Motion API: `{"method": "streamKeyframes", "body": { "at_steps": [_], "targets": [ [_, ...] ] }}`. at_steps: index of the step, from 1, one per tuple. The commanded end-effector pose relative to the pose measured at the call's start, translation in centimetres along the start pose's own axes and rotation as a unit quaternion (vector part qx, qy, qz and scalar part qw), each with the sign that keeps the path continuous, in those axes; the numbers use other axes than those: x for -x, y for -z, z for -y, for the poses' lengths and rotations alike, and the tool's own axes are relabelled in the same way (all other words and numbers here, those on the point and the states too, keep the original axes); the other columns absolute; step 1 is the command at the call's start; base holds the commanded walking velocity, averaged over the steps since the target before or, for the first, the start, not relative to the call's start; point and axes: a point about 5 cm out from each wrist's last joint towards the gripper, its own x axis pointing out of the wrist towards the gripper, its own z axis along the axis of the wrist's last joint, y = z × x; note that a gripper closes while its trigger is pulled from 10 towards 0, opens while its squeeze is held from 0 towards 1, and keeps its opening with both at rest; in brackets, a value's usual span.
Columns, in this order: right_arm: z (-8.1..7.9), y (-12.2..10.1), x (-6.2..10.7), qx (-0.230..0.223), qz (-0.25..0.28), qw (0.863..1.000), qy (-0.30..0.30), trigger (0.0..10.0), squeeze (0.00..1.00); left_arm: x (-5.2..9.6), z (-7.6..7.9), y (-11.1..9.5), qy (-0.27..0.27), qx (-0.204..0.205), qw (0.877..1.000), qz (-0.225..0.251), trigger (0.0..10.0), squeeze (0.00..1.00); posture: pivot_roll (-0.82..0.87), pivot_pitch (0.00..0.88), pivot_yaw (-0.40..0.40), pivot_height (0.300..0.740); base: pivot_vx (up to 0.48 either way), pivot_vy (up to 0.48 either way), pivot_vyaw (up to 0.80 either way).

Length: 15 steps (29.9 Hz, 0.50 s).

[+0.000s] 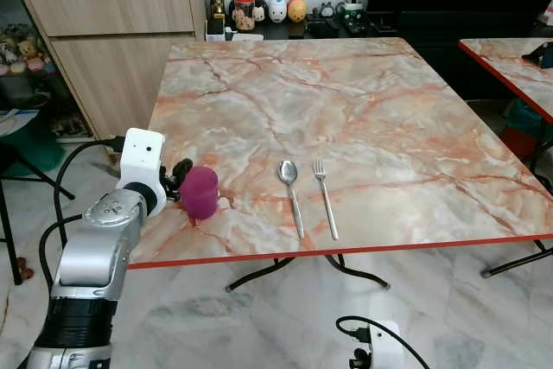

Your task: Setting the table

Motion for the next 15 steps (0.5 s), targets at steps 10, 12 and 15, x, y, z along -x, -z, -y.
{"method": "streamKeyframes", "body": {
  "at_steps": [10, 12, 15],
  "targets": [
    [0.1, -0.1, 0.0, 0.0, -0.002, 1.0, 0.0, 10.0, 0.0, 0.3, 0.7, -1.0, 0.024, -0.008, 0.998, -0.05, 10.0, 0.0, 0.08, 0.0, -0.021, 0.74, 0.0, 0.0, 0.0],
    [0.1, -0.1, 0.0, -0.001, -0.002, 1.0, 0.0, 10.0, 0.0, 0.2, 1.0, -0.6, 0.027, 0.013, 0.997, -0.065, 10.0, 0.0, 0.08, 0.0, -0.02, 0.74, 0.0, 0.0, 0.0],
    [0.1, -0.1, 0.0, -0.001, -0.002, 1.0, 0.0, 10.0, 0.0, 0.1, 1.0, -0.1, 0.023, 0.023, 0.996, -0.079, 10.0, 0.0, 0.08, 0.0, -0.02, 0.74, 0.0, 0.0, 0.0]
  ]
}}
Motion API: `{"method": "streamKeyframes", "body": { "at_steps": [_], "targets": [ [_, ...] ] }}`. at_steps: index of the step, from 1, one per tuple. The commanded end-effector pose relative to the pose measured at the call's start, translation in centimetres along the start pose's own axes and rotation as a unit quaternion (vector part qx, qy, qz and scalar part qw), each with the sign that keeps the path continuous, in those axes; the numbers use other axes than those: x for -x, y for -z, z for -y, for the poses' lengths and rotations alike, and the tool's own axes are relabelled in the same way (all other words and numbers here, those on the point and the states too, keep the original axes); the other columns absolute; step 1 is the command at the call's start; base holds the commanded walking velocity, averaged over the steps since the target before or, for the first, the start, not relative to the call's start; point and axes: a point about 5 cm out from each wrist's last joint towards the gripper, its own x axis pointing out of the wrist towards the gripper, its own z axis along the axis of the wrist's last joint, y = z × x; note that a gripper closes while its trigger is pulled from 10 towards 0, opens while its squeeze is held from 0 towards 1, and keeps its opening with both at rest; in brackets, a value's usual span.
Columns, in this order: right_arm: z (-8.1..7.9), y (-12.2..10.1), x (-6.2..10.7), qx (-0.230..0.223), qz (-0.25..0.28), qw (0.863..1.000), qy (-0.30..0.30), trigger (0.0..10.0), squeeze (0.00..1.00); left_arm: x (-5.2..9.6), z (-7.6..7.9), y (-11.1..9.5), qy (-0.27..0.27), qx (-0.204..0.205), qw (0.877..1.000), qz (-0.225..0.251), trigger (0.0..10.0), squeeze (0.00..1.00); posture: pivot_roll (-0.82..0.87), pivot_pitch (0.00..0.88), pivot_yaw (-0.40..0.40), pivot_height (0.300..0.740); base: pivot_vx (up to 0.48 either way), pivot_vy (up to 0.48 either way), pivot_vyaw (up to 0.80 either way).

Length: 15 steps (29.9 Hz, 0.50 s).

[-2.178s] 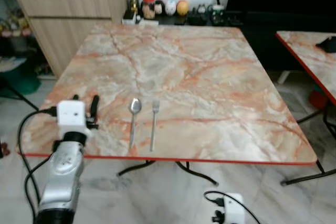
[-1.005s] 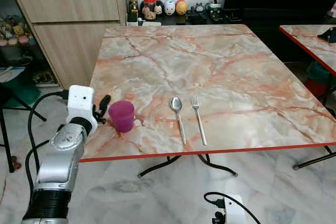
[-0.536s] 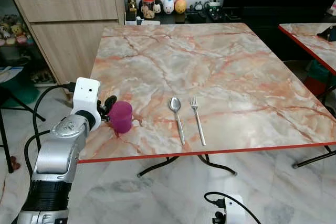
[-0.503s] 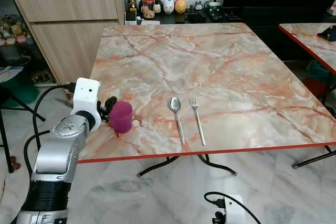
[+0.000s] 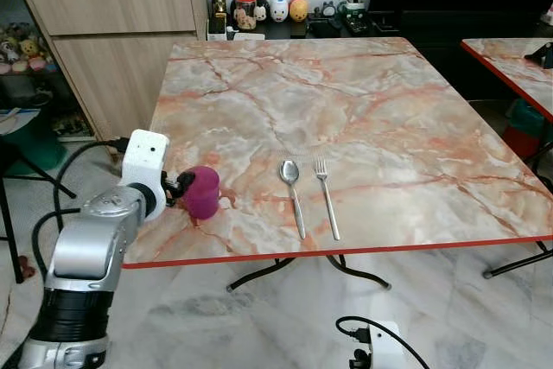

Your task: Setting the table

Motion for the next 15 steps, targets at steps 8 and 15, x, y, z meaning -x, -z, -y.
{"method": "streamKeyframes", "body": {
  "at_steps": [8, 15],
  "targets": [
    [0.09, -0.07, -0.02, -0.002, -0.001, 1.0, 0.001, 10.0, 0.0, 0.16, -0.18, -0.27, -0.006, 0.001, 1.0, -0.017, 10.0, 0.0, 0.08, 0.0, -0.019, 0.74, 0.0, 0.0, 0.0],
    [0.07, -0.07, -0.02, -0.002, -0.001, 1.0, 0.0, 10.0, 0.0, 0.13, 0.02, -0.28, -0.008, 0.007, 1.0, -0.019, 10.0, 0.0, 0.08, 0.0, -0.018, 0.74, 0.0, 0.0, 0.0]
  ]
}}
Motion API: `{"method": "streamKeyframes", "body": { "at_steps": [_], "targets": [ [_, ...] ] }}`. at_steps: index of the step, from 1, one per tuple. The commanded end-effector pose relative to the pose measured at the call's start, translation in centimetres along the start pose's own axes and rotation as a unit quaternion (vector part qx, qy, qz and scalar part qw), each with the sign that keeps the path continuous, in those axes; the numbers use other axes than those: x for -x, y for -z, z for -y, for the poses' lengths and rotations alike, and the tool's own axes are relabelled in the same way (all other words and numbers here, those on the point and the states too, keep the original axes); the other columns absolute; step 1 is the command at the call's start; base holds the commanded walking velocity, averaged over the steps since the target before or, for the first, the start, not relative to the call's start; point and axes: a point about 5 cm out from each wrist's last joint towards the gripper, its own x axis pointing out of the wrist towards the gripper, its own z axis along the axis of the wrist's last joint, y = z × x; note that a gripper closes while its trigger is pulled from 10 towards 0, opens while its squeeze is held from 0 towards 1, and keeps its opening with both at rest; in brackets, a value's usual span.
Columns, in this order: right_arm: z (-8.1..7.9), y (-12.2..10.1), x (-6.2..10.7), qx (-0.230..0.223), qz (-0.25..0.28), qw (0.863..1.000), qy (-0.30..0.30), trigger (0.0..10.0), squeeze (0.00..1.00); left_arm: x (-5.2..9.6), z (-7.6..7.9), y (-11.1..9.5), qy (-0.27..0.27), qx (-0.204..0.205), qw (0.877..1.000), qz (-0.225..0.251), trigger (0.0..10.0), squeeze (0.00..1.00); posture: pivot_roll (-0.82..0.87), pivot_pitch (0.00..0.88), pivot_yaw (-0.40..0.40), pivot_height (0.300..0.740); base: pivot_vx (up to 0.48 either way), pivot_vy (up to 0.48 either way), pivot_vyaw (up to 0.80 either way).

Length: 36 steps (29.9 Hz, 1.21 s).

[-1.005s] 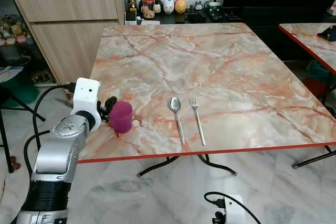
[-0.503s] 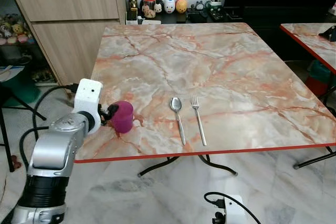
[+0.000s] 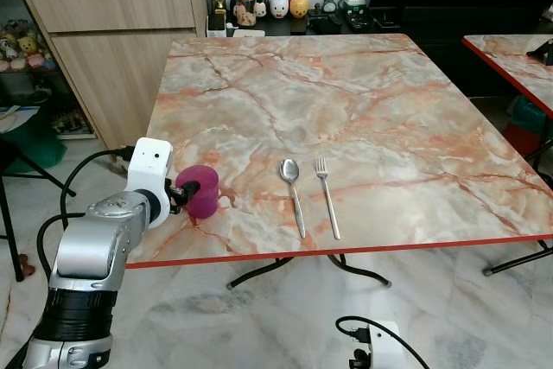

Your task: Setting the table

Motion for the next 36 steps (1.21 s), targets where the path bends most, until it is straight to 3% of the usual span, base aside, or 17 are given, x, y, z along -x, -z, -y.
{"method": "streamKeyframes", "body": {
  "at_steps": [1, 3, 4, 5, 36],
  "targets": [
    [0.07, -0.1, -0.03, -0.002, 0.0, 1.0, 0.0, 10.0, 0.0, 0.16, 0.11, -0.61, -0.003, 0.001, 1.0, 0.005, 10.0, 0.0, 0.08, 0.0, -0.018, 0.74, 0.0, 0.0, 0.0],
    [0.07, -0.1, -0.02, -0.002, 0.0, 1.0, 0.001, 10.0, 0.0, 0.16, 0.12, -0.62, -0.004, 0.003, 1.0, 0.006, 10.0, 0.0, 0.08, 0.0, -0.018, 0.74, 0.0, 0.0, 0.0],
    [0.07, -0.1, -0.02, -0.002, 0.0, 1.0, 0.001, 10.0, 0.0, 0.16, 0.13, -0.65, -0.004, 0.004, 1.0, 0.006, 4.4, 0.0, 0.08, 0.0, -0.018, 0.74, 0.0, 0.0, 0.0],
    [0.07, -0.1, -0.03, -0.002, 0.0, 1.0, 0.0, 10.0, 0.0, 0.15, 0.15, -0.67, -0.003, 0.003, 1.0, 0.007, 0.0, 0.0, 0.08, 0.0, -0.018, 0.74, 0.0, 0.0, 0.0],
    [0.09, -0.09, -0.03, -0.001, -0.002, 1.0, -0.001, 10.0, 0.0, 0.22, 0.4, -0.71, 0.008, -0.004, 1.0, 0.001, 0.0, 0.0, 0.08, 0.0, -0.019, 0.74, 0.0, 0.0, 0.0]
  ]
}}
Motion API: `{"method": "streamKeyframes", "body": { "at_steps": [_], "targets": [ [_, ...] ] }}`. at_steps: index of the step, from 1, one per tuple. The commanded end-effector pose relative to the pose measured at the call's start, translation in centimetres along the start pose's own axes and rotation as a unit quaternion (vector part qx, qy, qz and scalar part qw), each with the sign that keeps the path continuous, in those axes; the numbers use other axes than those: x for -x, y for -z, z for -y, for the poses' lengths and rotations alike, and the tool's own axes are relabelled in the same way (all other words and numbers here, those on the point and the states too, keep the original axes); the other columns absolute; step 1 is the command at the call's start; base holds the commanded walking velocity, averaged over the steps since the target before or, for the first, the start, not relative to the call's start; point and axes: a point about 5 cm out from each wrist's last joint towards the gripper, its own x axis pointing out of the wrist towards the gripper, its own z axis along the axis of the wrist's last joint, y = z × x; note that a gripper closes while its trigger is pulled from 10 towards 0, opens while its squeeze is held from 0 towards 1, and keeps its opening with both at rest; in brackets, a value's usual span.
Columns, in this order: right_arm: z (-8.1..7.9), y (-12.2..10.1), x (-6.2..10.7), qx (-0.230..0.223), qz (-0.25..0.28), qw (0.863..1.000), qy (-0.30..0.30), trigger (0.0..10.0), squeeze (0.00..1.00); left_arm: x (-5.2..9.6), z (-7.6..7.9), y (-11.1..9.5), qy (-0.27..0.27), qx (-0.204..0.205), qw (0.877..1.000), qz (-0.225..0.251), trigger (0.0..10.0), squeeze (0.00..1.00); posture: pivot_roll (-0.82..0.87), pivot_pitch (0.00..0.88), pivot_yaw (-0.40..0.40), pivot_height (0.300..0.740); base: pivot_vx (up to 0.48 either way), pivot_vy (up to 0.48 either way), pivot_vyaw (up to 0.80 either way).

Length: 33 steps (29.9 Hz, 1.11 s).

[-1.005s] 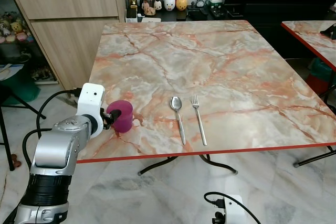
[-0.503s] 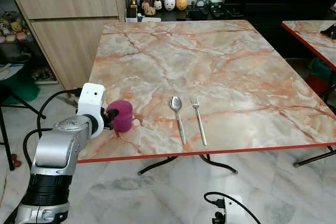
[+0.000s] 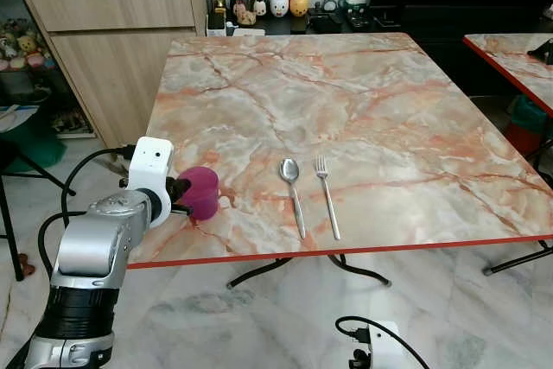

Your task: Setting the table

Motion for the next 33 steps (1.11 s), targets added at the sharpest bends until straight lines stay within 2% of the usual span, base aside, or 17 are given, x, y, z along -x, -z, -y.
{"method": "streamKeyframes", "body": {
  "at_steps": [1, 10, 19, 22, 26, 27, 28, 29, 33],
  "targets": [
    [0.1, -0.1, 0.0, -0.001, 0.0, 1.0, 0.002, 10.0, 0.0, 0.3, 0.3, -0.6, 0.006, -0.009, 1.0, 0.004, 0.0, 0.0, 0.08, 0.0, -0.019, 0.74, 0.0, 0.0, 0.0],
    [0.1, -0.1, 0.0, -0.001, 0.0, 1.0, 0.002, 10.0, 0.0, 0.3, 0.4, -0.6, 0.009, -0.012, 1.0, 0.004, 0.0, 0.0, 0.08, 0.0, -0.018, 0.74, 0.0, 0.0, 0.0],
    [0.1, -0.1, 0.0, -0.001, 0.0, 1.0, 0.002, 10.0, 0.0, 0.4, 0.3, -0.7, -0.004, -0.032, 0.999, 0.016, 0.0, 0.0, 0.08, 0.0, -0.018, 0.74, 0.0, 0.0, 0.0],
    [0.1, -0.1, 0.0, -0.001, 0.0, 1.0, 0.002, 10.0, 0.0, 0.4, 0.4, -1.1, -0.008, -0.036, 0.998, 0.046, 0.0, 0.0, 0.08, 0.0, -0.02, 0.74, 0.0, 0.0, 0.0],
    [0.1, -0.1, 0.0, -0.001, 0.0, 1.0, 0.003, 10.0, 0.0, 0.9, 1.0, -2.7, -0.005, -0.031, 0.991, 0.133, 0.0, 0.0, 0.08, 0.0, -0.02, 0.74, 0.0, 0.0, 0.0],
    [0.2, -0.1, 0.0, -0.001, 0.0, 1.0, 0.003, 10.0, 0.0, 1.2, 1.3, -3.5, -0.001, -0.033, 0.985, 0.169, 4.3, 0.0, 0.08, 0.0, -0.021, 0.74, 0.0, 0.0, 0.0],
    [0.2, -0.1, 0.0, 0.0, 0.0, 1.0, 0.003, 10.0, 0.0, 1.5, 1.5, -4.0, 0.001, -0.035, 0.981, 0.193, 4.3, 0.0, 0.08, 0.0, -0.022, 0.74, 0.0, 0.0, 0.0],
    [0.2, -0.1, 0.0, 0.0, 0.0, 1.0, 0.003, 10.0, 0.0, 1.8, 1.7, -4.6, 0.002, -0.02, 0.975, 0.222, 10.0, 0.0, 0.08, 0.0, -0.022, 0.74, 0.0, 0.0, 0.0],
    [0.1, -0.1, 0.0, -0.001, 0.001, 1.0, 0.003, 10.0, 0.0, 2.1, 1.8, -5.0, -0.016, -0.001, 0.962, 0.274, 10.0, 0.0, 0.08, 0.0, -0.018, 0.74, 0.0, 0.0, 0.0]
  ]
}}
